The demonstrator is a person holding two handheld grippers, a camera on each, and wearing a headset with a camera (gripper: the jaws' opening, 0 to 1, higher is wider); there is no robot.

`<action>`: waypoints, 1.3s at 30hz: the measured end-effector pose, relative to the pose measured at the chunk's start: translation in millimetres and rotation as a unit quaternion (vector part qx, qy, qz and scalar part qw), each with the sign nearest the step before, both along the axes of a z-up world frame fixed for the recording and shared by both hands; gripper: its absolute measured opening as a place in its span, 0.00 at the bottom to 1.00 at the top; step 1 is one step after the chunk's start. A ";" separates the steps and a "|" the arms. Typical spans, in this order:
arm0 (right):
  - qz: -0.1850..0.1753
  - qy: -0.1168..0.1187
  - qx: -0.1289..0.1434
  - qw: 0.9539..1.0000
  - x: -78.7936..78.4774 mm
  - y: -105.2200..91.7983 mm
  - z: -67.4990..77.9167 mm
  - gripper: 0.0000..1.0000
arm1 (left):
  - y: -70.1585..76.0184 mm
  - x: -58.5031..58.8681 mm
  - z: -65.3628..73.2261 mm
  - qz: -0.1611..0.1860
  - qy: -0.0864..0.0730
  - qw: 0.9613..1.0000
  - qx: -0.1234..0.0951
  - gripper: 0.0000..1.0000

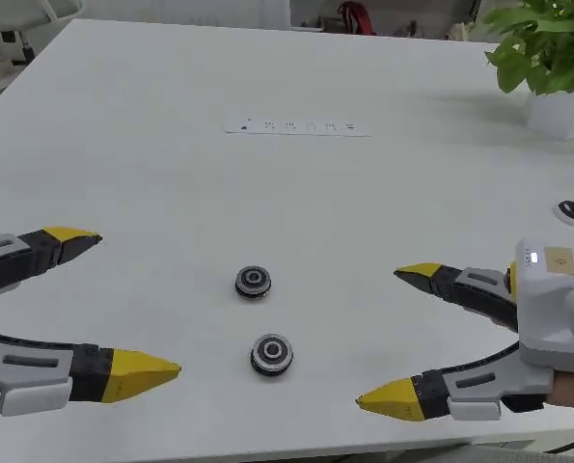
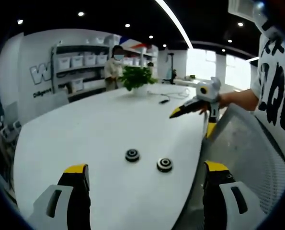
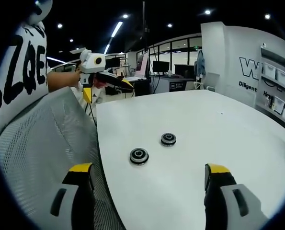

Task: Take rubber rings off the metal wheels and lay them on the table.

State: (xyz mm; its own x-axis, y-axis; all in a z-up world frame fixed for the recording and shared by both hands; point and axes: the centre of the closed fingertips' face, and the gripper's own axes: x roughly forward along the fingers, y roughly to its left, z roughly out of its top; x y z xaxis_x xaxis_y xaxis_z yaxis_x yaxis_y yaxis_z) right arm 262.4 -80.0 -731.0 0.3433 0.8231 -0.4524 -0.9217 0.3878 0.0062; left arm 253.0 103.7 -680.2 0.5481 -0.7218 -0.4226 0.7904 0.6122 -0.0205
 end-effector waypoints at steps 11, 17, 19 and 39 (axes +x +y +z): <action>0.007 0.000 -0.001 1.000 1.8 7.4 -1.4 0.90 | -0.3 3.7 -4.0 -0.009 0.000 1.000 0.008 1.00; 0.003 -0.002 0.005 1.000 3.1 7.7 0.0 0.90 | -2.6 2.2 -5.1 -0.013 -0.001 1.000 0.009 1.00; 0.002 -0.008 0.004 1.000 2.5 7.3 2.1 0.88 | -2.8 0.4 -5.7 -0.015 -0.001 1.000 0.010 1.00; 0.017 -0.021 0.005 1.000 5.3 17.1 7.2 0.82 | -7.7 -3.1 -12.1 -0.030 0.006 1.000 0.002 1.00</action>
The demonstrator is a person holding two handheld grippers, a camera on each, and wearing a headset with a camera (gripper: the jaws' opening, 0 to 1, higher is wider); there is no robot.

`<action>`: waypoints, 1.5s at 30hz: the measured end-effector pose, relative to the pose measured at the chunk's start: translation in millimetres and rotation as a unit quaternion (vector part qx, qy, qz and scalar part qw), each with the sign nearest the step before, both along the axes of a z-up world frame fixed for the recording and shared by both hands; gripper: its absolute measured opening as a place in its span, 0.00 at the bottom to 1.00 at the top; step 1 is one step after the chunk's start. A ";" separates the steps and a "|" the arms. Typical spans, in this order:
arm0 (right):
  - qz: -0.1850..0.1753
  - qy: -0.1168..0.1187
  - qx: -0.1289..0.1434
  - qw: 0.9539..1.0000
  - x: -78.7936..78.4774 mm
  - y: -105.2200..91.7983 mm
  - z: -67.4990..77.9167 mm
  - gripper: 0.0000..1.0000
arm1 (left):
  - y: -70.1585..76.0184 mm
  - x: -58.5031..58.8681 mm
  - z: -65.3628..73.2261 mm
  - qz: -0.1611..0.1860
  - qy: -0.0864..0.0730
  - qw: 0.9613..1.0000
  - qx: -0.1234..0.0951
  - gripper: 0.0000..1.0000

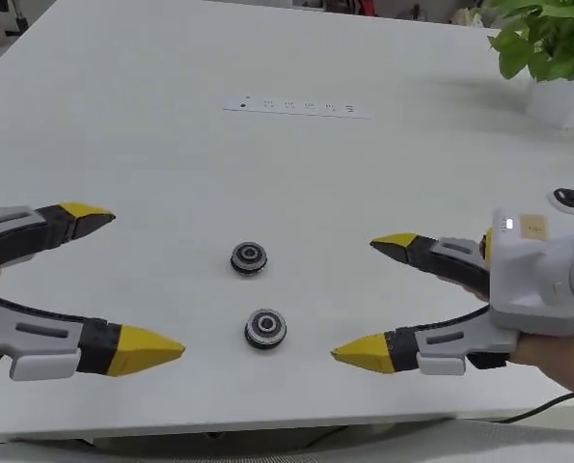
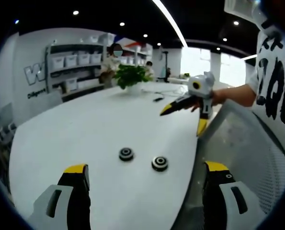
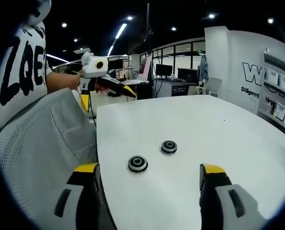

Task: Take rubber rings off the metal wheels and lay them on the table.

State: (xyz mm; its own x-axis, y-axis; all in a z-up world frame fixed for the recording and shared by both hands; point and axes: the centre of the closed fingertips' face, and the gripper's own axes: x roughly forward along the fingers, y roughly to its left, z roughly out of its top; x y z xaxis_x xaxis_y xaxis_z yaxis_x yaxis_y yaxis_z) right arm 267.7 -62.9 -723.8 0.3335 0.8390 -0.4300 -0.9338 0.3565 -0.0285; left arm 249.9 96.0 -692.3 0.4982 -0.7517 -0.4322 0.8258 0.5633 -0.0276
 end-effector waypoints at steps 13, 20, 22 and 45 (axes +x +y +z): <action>0.012 0.002 -0.003 1.000 6.2 3.7 -8.5 0.73 | 1.2 7.3 -11.8 -0.019 0.006 1.000 0.019 0.97; 0.027 0.001 -0.017 0.999 10.3 5.3 -12.1 0.70 | -3.5 13.4 -12.8 -0.025 0.001 0.999 0.024 0.97; 0.029 0.001 -0.016 0.999 11.9 6.9 -11.7 0.69 | -6.1 14.1 -14.5 -0.031 0.002 0.999 0.028 0.95; 0.079 0.011 -0.033 0.996 18.2 27.6 -25.5 0.57 | -26.4 30.4 -18.8 -0.066 0.002 0.997 0.033 0.89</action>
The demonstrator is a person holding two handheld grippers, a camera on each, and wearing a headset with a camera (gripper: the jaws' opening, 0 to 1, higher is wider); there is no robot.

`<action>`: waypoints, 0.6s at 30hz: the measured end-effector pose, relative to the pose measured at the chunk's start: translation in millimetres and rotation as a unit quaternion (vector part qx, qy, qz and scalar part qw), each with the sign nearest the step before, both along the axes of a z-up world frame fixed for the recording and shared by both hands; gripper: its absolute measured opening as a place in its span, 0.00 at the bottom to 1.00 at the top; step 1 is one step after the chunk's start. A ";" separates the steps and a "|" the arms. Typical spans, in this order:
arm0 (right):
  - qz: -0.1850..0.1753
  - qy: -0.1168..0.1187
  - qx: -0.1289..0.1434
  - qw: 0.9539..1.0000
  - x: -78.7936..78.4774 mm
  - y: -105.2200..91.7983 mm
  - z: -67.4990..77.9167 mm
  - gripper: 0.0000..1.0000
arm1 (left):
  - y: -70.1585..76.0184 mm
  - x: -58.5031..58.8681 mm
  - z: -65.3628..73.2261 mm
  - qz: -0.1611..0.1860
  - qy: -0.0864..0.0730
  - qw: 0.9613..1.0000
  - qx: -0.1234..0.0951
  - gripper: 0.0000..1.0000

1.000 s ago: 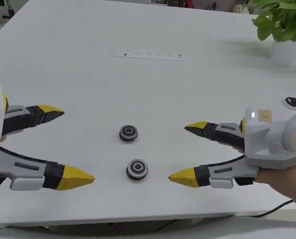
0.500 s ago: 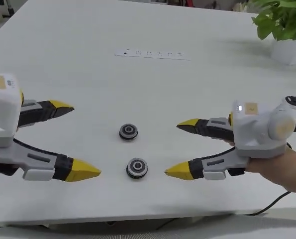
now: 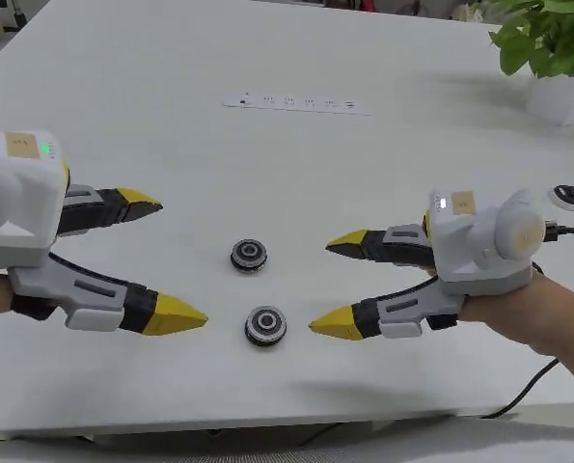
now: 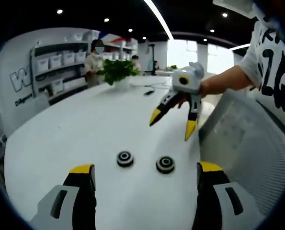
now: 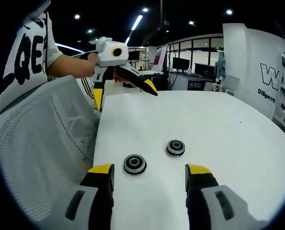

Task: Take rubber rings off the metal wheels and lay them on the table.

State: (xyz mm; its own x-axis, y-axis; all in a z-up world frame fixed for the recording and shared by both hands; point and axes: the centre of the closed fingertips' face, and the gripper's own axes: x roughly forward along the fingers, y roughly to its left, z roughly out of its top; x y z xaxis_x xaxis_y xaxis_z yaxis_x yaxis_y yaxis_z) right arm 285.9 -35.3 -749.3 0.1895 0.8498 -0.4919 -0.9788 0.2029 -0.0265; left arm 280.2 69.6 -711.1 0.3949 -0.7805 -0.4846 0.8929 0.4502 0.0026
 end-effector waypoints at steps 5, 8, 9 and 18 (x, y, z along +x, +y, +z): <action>0.012 0.004 0.001 1.000 -0.5 5.7 -1.4 0.53 | -3.9 0.3 -4.6 -0.012 0.006 1.000 0.006 0.86; 0.017 0.007 -0.004 1.000 0.7 7.5 -5.4 0.52 | -8.1 1.1 -7.4 -0.021 0.010 1.000 0.010 0.85; 0.019 0.009 -0.006 1.000 0.9 7.8 -6.9 0.51 | -9.4 1.2 -7.8 -0.023 0.011 1.000 0.010 0.84; 0.031 0.018 -0.015 0.999 -0.4 11.7 -15.4 0.48 | -21.6 1.4 -17.0 -0.045 0.018 0.999 0.022 0.81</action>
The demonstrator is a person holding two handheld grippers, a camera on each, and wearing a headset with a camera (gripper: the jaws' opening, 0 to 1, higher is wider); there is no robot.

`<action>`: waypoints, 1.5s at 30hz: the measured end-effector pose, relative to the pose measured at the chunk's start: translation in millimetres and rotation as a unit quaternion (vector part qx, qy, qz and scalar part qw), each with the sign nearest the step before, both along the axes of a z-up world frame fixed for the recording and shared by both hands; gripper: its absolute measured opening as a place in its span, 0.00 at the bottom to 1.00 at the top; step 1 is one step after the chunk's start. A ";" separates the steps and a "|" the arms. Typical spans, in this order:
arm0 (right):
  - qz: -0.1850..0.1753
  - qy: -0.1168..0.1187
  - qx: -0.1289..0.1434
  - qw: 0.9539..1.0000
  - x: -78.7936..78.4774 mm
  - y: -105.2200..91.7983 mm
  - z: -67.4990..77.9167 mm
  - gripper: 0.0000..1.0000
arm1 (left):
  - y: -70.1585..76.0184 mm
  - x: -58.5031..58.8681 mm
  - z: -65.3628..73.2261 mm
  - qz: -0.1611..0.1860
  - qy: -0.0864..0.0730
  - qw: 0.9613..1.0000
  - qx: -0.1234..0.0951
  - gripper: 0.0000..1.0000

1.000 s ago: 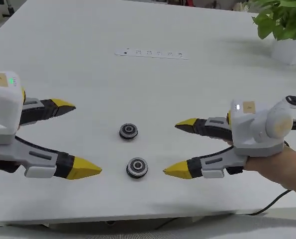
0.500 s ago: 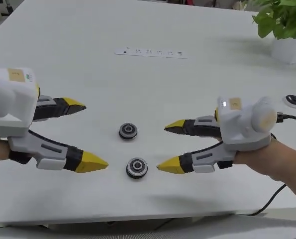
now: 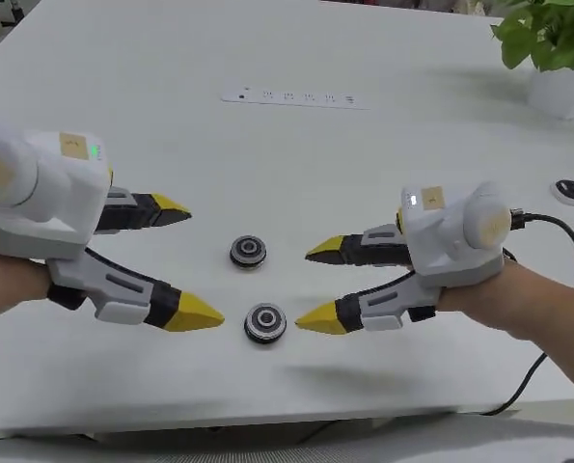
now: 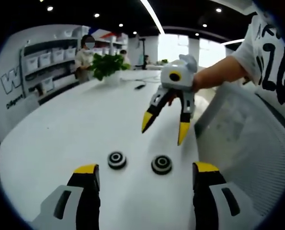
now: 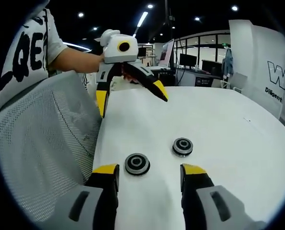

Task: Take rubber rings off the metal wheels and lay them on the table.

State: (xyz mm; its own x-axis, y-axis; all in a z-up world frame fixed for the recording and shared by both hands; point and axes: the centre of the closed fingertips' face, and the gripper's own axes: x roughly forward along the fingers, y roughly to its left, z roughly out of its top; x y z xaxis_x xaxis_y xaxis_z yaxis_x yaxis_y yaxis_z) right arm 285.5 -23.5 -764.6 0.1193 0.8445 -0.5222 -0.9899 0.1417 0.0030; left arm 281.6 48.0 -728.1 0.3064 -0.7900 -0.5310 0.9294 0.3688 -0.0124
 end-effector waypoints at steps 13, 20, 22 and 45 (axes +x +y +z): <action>0.026 0.012 -0.019 0.999 -9.5 6.4 -14.2 0.43 | -13.5 -3.8 -8.9 -0.026 0.020 0.999 0.001 0.73; 0.030 0.025 -0.018 0.999 -12.1 9.0 -19.7 0.40 | -20.6 -8.8 -19.7 -0.045 0.026 0.999 0.015 0.70; 0.030 0.028 -0.018 0.999 -12.4 9.3 -21.9 0.39 | -22.9 -10.6 -22.4 -0.050 0.032 0.998 0.016 0.67; 0.040 0.055 -0.015 0.998 -21.2 15.7 -32.8 0.34 | -46.3 -22.3 -42.7 -0.087 0.065 0.994 0.025 0.43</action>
